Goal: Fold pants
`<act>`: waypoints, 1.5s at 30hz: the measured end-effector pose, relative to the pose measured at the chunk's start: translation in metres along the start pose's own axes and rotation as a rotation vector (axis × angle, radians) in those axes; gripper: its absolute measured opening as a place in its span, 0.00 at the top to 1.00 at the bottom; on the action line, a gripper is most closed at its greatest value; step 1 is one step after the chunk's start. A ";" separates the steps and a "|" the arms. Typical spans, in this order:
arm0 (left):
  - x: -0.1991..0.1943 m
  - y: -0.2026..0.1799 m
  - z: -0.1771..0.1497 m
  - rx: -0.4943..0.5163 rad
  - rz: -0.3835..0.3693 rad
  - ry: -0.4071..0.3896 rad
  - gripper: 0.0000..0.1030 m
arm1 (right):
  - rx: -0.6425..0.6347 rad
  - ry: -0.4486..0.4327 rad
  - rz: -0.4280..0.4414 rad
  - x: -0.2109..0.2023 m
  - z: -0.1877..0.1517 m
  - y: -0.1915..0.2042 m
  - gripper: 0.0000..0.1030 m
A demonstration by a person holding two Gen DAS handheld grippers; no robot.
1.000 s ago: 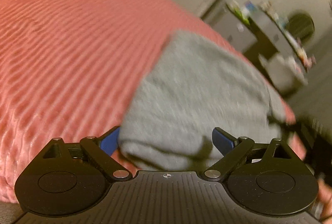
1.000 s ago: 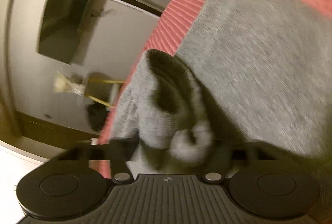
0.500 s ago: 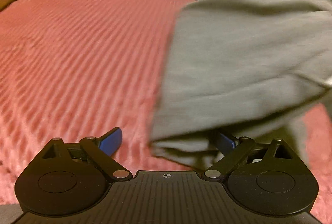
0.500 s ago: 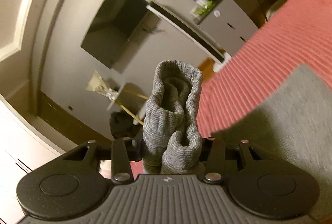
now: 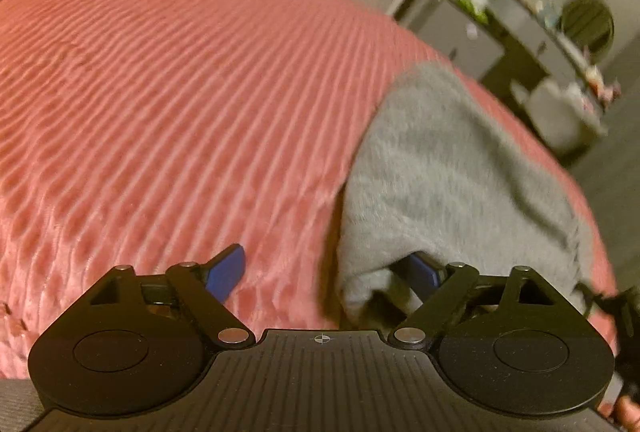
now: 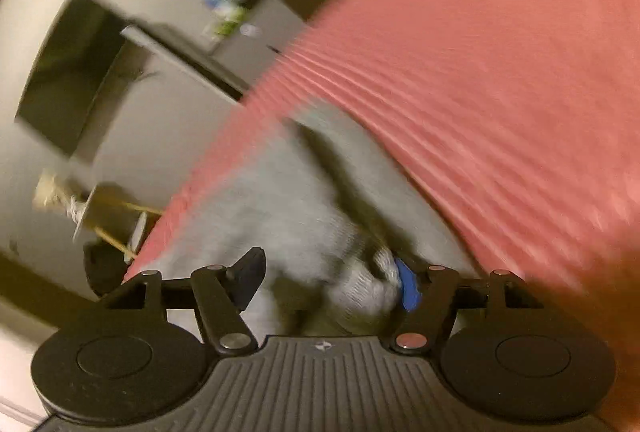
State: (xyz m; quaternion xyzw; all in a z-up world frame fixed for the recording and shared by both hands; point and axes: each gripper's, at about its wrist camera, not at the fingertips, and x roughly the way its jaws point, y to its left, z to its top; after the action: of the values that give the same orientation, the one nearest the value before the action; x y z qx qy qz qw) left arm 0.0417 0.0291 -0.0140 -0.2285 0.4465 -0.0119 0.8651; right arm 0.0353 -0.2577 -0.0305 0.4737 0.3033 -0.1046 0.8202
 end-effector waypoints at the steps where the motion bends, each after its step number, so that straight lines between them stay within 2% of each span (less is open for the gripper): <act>1: 0.003 -0.002 -0.003 0.018 -0.007 0.024 0.11 | 0.059 -0.004 0.058 -0.002 -0.001 -0.012 0.32; 3: 0.004 -0.009 -0.003 0.054 -0.015 0.054 0.11 | 0.097 -0.016 0.107 -0.007 0.001 -0.018 0.26; 5: 0.004 -0.014 -0.004 0.088 0.002 0.061 0.09 | 0.101 0.000 0.143 -0.005 0.002 -0.017 0.15; 8: 0.005 -0.018 -0.005 0.095 0.009 0.064 0.09 | 0.034 0.030 0.128 -0.001 0.000 -0.010 0.14; 9: 0.005 -0.017 -0.005 0.086 0.004 0.063 0.09 | 0.015 0.031 0.123 0.003 0.000 -0.007 0.16; 10: 0.006 -0.016 -0.004 0.074 -0.003 0.064 0.09 | 0.003 0.024 0.122 0.004 0.000 -0.004 0.31; 11: 0.007 -0.016 -0.003 0.063 -0.010 0.068 0.09 | -0.003 0.017 0.117 0.005 -0.001 -0.001 0.55; 14: 0.010 -0.012 -0.002 0.059 -0.035 0.073 0.09 | 0.029 0.026 0.133 0.005 0.000 -0.001 0.55; 17: 0.012 -0.018 -0.004 0.122 -0.028 0.080 0.09 | 0.020 0.025 0.133 0.007 0.000 0.004 0.40; 18: 0.014 -0.024 -0.007 0.150 -0.022 0.086 0.09 | 0.015 0.032 0.128 0.005 -0.004 0.006 0.39; 19: 0.015 -0.028 -0.009 0.174 -0.020 0.093 0.09 | 0.007 0.036 0.116 0.006 -0.004 0.009 0.40; 20: 0.015 -0.030 -0.010 0.193 -0.026 0.100 0.09 | -0.002 0.044 0.100 0.010 -0.004 0.013 0.54; 21: 0.016 -0.032 -0.011 0.202 -0.022 0.106 0.09 | -0.010 0.047 0.081 0.012 -0.004 0.018 0.56; 24: 0.018 -0.033 -0.011 0.194 0.005 0.115 0.09 | -0.042 0.035 0.098 0.007 -0.001 0.040 0.58; 30: 0.018 -0.029 -0.012 0.182 0.005 0.112 0.08 | -0.051 -0.008 0.259 -0.025 0.010 0.078 0.59; 35: 0.016 -0.021 -0.008 0.137 0.013 0.095 0.08 | -0.103 -0.066 0.315 -0.051 0.018 0.095 0.59; 38: 0.013 -0.017 -0.007 0.118 0.020 0.073 0.08 | -0.143 -0.095 0.295 -0.061 0.020 0.093 0.59; 41: 0.013 -0.012 -0.005 0.088 0.024 0.066 0.08 | -0.176 -0.099 0.239 -0.061 0.020 0.084 0.59; 45: 0.011 -0.010 -0.003 0.077 0.010 0.064 0.10 | -0.102 -0.074 0.214 -0.055 0.021 0.068 0.59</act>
State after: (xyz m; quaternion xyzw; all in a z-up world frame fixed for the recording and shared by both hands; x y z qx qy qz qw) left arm 0.0478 0.0167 -0.0206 -0.1923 0.4745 -0.0319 0.8584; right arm 0.0311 -0.2456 0.0584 0.4567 0.2255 -0.0186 0.8604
